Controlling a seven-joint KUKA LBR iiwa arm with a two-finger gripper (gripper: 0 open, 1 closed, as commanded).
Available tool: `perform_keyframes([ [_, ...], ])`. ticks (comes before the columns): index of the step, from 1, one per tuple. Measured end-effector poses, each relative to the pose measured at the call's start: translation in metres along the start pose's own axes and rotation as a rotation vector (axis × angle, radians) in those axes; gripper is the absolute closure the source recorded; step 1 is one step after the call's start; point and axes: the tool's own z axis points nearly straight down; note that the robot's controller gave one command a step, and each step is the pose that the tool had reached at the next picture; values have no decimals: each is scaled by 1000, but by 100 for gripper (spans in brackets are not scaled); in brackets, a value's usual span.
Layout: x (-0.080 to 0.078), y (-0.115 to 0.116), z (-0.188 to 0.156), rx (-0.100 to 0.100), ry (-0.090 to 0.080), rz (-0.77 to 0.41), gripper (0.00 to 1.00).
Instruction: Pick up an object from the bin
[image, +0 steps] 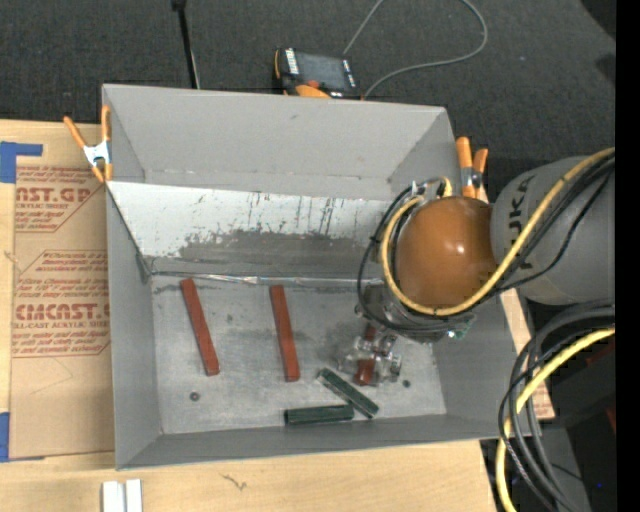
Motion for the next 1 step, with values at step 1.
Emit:
perform_keyframes([
  [1,30,-35,-136,7,-1,-295,100],
])
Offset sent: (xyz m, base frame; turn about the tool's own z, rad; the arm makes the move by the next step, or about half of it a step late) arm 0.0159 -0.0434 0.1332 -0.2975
